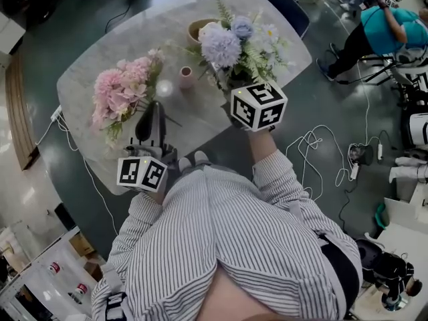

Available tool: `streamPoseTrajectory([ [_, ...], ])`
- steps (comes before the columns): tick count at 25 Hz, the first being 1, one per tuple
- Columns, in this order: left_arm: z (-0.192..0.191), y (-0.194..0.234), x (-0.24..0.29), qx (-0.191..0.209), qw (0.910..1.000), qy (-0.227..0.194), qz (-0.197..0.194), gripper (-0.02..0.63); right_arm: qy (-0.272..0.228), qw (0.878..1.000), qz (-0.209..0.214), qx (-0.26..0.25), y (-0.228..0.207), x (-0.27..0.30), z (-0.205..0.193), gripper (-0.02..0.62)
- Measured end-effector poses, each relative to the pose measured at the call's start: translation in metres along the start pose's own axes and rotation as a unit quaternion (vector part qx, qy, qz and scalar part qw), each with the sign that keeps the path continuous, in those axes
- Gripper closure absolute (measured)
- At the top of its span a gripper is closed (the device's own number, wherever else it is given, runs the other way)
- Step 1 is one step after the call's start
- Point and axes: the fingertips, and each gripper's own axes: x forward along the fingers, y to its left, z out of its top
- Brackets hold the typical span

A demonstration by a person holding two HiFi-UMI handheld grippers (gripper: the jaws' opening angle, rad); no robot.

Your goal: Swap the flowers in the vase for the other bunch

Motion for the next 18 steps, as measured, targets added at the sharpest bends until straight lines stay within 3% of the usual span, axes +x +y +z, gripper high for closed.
streamPoseTrajectory([
  [10, 0.001, -0.003, 0.002, 0.006, 0.9999, -0.008, 0.001, 0.590, 0.016, 1.000, 0.007, 0.012, -0.002, -0.024, -0.020, 0.557],
  [18, 0.006, -0.005, 0.012, 0.048, 0.9988, -0.007, -0.007, 0.591, 0.024, 0.998, 0.033, 0.038, 0.005, -0.037, -0.037, 0.557],
])
